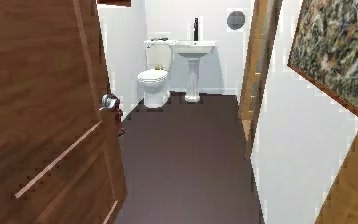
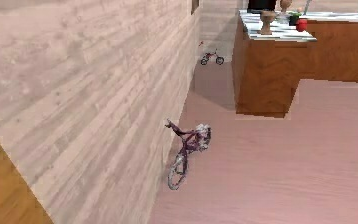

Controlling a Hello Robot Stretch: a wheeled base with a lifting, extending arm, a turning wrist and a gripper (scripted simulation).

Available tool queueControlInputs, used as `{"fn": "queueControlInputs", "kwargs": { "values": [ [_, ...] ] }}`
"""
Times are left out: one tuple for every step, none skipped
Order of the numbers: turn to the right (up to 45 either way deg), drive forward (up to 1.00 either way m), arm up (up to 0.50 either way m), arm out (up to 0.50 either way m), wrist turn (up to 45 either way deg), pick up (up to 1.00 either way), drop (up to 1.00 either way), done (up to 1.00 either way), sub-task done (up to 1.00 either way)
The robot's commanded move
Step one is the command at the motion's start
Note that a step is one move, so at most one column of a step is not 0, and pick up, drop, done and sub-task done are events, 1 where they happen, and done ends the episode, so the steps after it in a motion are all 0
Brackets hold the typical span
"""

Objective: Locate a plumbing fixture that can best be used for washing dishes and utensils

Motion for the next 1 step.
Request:
{"fn": "queueControlInputs", "kwargs": {
  "values": [
    [6.0,0.0,0.0,0.0,0.0,0.0,0.0,0.0,0.0]
  ]
}}
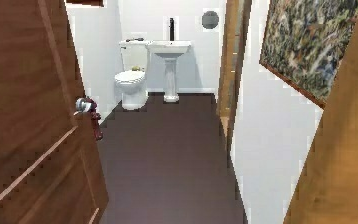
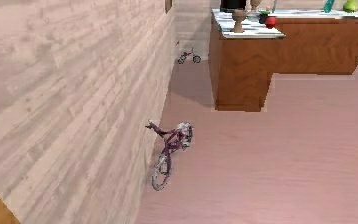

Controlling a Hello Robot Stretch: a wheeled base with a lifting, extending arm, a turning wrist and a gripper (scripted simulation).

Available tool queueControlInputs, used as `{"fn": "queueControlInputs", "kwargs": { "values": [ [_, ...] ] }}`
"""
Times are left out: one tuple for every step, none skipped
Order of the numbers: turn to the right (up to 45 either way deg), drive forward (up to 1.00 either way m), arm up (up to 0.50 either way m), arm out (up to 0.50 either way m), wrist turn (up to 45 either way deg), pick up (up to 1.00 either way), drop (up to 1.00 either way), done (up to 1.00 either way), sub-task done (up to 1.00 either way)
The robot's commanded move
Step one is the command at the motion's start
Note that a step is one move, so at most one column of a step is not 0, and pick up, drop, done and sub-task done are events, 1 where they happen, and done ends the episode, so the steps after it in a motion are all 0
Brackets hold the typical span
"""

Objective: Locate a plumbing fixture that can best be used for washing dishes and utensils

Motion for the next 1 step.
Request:
{"fn": "queueControlInputs", "kwargs": {
  "values": [
    [0.0,1.0,0.0,0.0,0.0,0.0,0.0,0.0,0.0]
  ]
}}
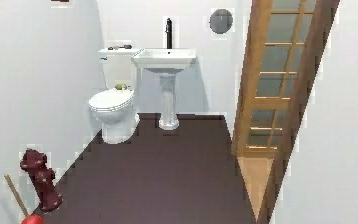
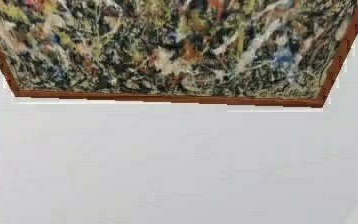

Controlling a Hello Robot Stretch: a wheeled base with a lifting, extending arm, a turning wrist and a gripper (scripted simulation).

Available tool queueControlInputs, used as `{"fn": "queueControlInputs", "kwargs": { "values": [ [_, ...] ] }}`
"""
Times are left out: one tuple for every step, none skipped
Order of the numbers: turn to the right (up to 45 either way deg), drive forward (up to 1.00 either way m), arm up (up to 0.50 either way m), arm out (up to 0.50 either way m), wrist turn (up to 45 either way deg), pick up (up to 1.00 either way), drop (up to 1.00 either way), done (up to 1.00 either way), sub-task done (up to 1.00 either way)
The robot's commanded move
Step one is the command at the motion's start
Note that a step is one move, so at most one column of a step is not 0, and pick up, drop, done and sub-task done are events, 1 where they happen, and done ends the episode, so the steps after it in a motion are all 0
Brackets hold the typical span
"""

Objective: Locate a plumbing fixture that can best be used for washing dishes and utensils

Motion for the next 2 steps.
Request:
{"fn": "queueControlInputs", "kwargs": {
  "values": [
    [0.0,1.0,0.0,0.0,0.0,0.0,0.0,0.0,0.0],
    [0.0,0.4,0.0,0.0,0.0,0.0,0.0,0.0,0.0]
  ]
}}
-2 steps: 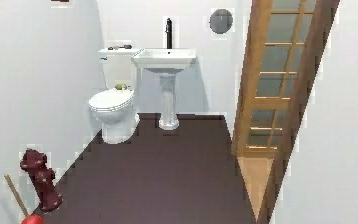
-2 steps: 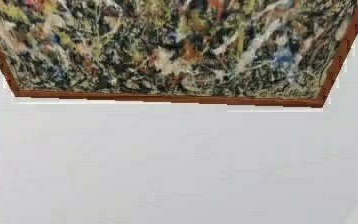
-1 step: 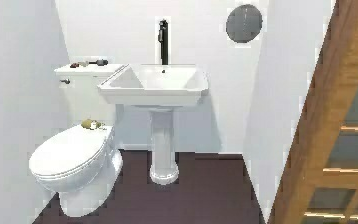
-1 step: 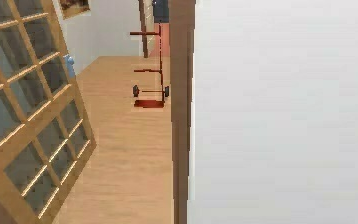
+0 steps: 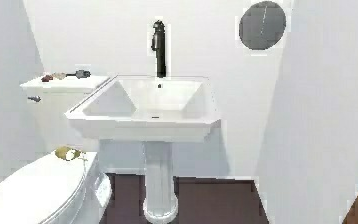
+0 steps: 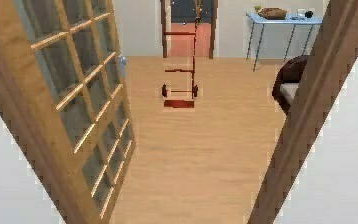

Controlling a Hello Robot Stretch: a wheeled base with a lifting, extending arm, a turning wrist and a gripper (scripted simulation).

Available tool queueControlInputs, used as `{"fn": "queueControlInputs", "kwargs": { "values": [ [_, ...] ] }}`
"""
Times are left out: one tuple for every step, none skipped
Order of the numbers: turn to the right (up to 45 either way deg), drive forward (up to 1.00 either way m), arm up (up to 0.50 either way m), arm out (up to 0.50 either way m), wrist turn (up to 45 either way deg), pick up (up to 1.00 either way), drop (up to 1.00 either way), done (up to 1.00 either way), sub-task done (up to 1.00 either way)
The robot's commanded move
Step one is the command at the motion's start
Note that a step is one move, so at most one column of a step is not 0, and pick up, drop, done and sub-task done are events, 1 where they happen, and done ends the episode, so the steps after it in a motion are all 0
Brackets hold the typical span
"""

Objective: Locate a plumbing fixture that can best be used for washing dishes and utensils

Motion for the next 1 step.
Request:
{"fn": "queueControlInputs", "kwargs": {
  "values": [
    [0.0,0.0,0.0,0.0,0.0,0.0,0.0,1.0,0.0]
  ]
}}
